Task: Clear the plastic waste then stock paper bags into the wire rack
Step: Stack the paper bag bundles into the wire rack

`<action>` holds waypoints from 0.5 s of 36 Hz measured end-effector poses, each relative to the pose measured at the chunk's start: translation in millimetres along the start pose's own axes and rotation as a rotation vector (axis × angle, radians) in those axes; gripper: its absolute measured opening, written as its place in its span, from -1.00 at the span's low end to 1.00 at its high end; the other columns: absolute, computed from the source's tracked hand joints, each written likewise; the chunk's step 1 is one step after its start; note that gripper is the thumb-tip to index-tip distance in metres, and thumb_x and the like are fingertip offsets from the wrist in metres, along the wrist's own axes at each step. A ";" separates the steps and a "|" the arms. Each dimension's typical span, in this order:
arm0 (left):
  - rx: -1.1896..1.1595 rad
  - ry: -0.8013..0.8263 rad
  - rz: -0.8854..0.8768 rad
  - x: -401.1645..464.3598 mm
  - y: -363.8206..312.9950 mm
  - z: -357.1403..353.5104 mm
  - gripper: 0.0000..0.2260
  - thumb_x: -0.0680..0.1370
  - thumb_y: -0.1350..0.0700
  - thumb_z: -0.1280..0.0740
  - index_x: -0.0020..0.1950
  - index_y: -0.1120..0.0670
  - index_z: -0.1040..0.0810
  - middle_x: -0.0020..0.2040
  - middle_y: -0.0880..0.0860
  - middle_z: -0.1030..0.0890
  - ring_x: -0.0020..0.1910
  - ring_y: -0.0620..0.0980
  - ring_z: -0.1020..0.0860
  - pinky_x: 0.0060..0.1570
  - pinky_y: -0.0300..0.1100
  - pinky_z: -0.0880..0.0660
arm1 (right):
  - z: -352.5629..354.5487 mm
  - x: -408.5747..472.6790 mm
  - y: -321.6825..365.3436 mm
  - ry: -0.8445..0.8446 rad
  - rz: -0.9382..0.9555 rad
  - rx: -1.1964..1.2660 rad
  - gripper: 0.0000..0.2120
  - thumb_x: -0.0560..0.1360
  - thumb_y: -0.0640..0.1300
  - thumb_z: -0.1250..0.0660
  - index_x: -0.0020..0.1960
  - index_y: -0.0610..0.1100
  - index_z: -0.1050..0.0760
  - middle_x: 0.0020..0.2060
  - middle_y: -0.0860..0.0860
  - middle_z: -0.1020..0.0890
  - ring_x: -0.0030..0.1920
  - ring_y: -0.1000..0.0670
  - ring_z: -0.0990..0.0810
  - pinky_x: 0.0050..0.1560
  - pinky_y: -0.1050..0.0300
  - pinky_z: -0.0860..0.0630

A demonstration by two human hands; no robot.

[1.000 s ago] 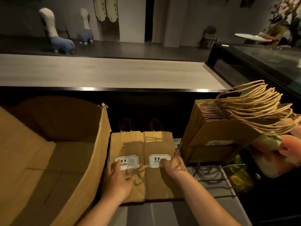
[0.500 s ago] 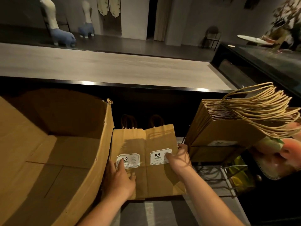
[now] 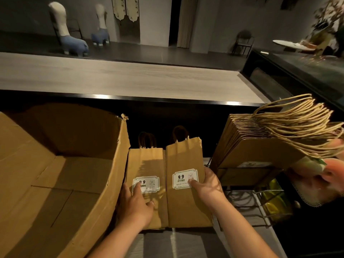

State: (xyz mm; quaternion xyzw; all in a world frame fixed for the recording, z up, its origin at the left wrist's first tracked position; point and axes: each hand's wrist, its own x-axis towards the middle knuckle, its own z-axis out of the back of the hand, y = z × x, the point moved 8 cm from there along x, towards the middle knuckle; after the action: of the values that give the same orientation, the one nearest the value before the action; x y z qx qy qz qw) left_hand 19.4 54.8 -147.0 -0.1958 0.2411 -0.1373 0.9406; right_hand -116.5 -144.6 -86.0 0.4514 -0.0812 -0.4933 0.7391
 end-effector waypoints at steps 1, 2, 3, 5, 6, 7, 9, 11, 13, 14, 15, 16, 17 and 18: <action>-0.001 -0.007 0.002 -0.8 -1.1 1.5 -0.30 0.56 -0.11 -0.28 0.58 -0.09 0.05 0.56 0.06 0.29 0.56 0.13 0.14 0.48 0.11 0.00 | 2.0 -0.3 0.5 -0.015 0.009 -0.005 -0.56 0.51 -0.07 -0.42 0.34 -0.05 -0.39 0.17 0.04 -0.61 0.05 0.02 -0.54 0.03 0.17 -0.47; 0.000 -0.012 0.004 -1.8 -2.5 2.9 -0.30 0.56 -0.10 -0.28 0.58 -0.08 0.05 0.56 0.06 0.30 0.56 0.13 0.15 0.48 0.10 0.00 | 4.0 -0.8 0.8 -0.027 0.007 -0.016 -0.53 0.51 -0.06 -0.42 0.37 -0.05 -0.37 0.20 0.02 -0.60 0.12 -0.01 -0.56 0.05 0.15 -0.47; 0.000 -0.018 0.005 -3.3 -4.5 4.3 -0.30 0.56 -0.09 -0.28 0.58 -0.07 0.05 0.56 0.06 0.31 0.56 0.13 0.16 0.48 0.09 -0.01 | 5.6 -0.2 0.5 -0.036 0.007 -0.026 -0.50 0.51 -0.05 -0.42 0.39 -0.06 -0.36 0.23 0.01 -0.59 0.18 -0.05 -0.56 0.07 0.14 -0.47; 0.004 -0.028 -0.003 -7.3 -10.0 8.1 -0.31 0.57 -0.06 -0.27 0.58 -0.06 0.06 0.55 0.06 0.32 0.55 0.12 0.20 0.49 0.08 0.00 | 6.4 1.4 -0.9 -0.031 0.000 -0.037 -0.50 0.51 -0.05 -0.42 0.40 -0.07 -0.35 0.22 -0.01 -0.59 0.19 -0.06 -0.57 0.06 0.13 -0.49; 0.012 -0.032 -0.020 -9.8 -13.9 9.9 -0.32 0.58 -0.05 -0.26 0.58 -0.06 0.06 0.56 0.05 0.31 0.55 0.13 0.22 0.50 0.08 0.03 | 5.7 2.3 -1.6 -0.022 -0.004 -0.043 -0.51 0.51 -0.06 -0.42 0.38 -0.07 -0.35 0.21 -0.01 -0.60 0.15 -0.04 -0.58 0.03 0.13 -0.51; 0.023 -0.036 -0.043 -12.5 -19.3 11.9 -0.34 0.59 -0.05 -0.25 0.58 -0.07 0.06 0.56 0.05 0.30 0.54 0.13 0.25 0.50 0.09 0.08 | 5.0 4.0 -2.5 -0.015 -0.005 -0.052 -0.53 0.52 -0.06 -0.42 0.37 -0.08 -0.36 0.20 -0.01 -0.61 0.09 -0.01 -0.57 -0.01 0.15 -0.50; 0.038 -0.037 -0.077 -17.6 -30.0 15.2 -0.38 0.60 -0.04 -0.24 0.57 -0.11 0.03 0.57 0.02 0.27 0.53 0.13 0.29 0.49 0.11 0.18 | 4.8 6.3 -3.1 -0.009 -0.023 -0.089 -0.54 0.52 -0.07 -0.41 0.35 -0.11 -0.36 0.20 -0.04 -0.60 0.06 -0.02 -0.57 -0.06 0.18 -0.46; 0.070 -0.032 -0.100 -20.0 -38.5 15.2 -0.41 0.59 -0.05 -0.23 0.55 -0.14 -0.03 0.58 -0.02 0.23 0.53 0.11 0.29 0.48 0.12 0.24 | 3.4 7.5 -3.9 -0.004 -0.066 -0.148 -0.51 0.54 -0.05 -0.38 0.39 -0.18 -0.33 0.25 -0.10 -0.56 0.18 -0.11 -0.57 -0.01 0.15 -0.47; 0.121 -0.022 -0.147 -20.3 -48.1 9.2 -0.43 0.58 -0.09 -0.23 0.54 -0.13 -0.08 0.58 -0.04 0.17 0.54 0.07 0.26 0.48 0.13 0.29 | -2.1 10.4 -7.2 0.007 -0.083 -0.188 -0.39 0.54 -0.03 -0.38 0.47 -0.17 -0.20 0.30 -0.12 -0.52 0.25 -0.15 -0.54 0.09 0.09 -0.50; 0.136 -0.010 -0.169 -20.7 -52.0 4.5 -0.42 0.58 -0.11 -0.22 0.55 -0.12 -0.08 0.58 -0.05 0.15 0.55 0.04 0.25 0.47 0.13 0.32 | -6.5 11.5 -8.3 0.018 -0.079 -0.197 -0.31 0.53 -0.02 -0.39 0.51 -0.15 -0.11 0.33 -0.11 -0.49 0.28 -0.16 -0.52 0.15 0.05 -0.51; 0.143 0.007 -0.184 -21.3 -55.7 -0.3 -0.42 0.58 -0.11 -0.22 0.55 -0.11 -0.08 0.58 -0.05 0.14 0.55 0.03 0.25 0.46 0.12 0.34 | -10.3 11.6 -9.2 0.033 -0.078 -0.211 -0.23 0.51 0.00 -0.41 0.54 -0.12 -0.03 0.37 -0.11 -0.45 0.31 -0.18 -0.50 0.20 0.00 -0.51; 0.144 0.033 -0.196 -21.8 -58.3 -5.7 -0.42 0.58 -0.10 -0.22 0.56 -0.10 -0.08 0.59 -0.05 0.14 0.55 0.02 0.25 0.46 0.10 0.35 | -13.8 10.9 -9.4 0.047 -0.080 -0.231 -0.17 0.50 0.02 -0.41 0.56 -0.10 0.02 0.40 -0.11 -0.40 0.34 -0.19 -0.46 0.24 -0.04 -0.50; 0.142 0.062 -0.208 -22.5 -61.3 -11.3 -0.42 0.58 -0.07 -0.22 0.56 -0.09 -0.09 0.59 -0.05 0.13 0.55 0.01 0.25 0.47 0.09 0.34 | -16.3 11.1 -10.9 0.058 -0.092 -0.248 -0.15 0.50 0.04 -0.41 0.57 -0.10 0.04 0.42 -0.12 -0.35 0.38 -0.20 -0.43 0.27 -0.04 -0.47; 0.147 0.089 -0.219 -23.2 -63.6 -16.2 -0.43 0.58 -0.06 -0.22 0.56 -0.08 -0.10 0.59 -0.04 0.12 0.55 0.02 0.24 0.48 0.07 0.33 | -17.5 10.3 -11.7 0.063 -0.099 -0.258 -0.16 0.50 0.06 -0.40 0.57 -0.10 0.02 0.43 -0.12 -0.32 0.40 -0.19 -0.39 0.29 -0.03 -0.44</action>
State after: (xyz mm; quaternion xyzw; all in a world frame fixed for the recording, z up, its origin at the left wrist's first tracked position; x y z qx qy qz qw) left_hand -18.8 1.8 -123.2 -0.1454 0.2491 -0.2648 0.9202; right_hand -109.2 -143.8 -108.1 0.3715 0.0285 -0.5212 0.7678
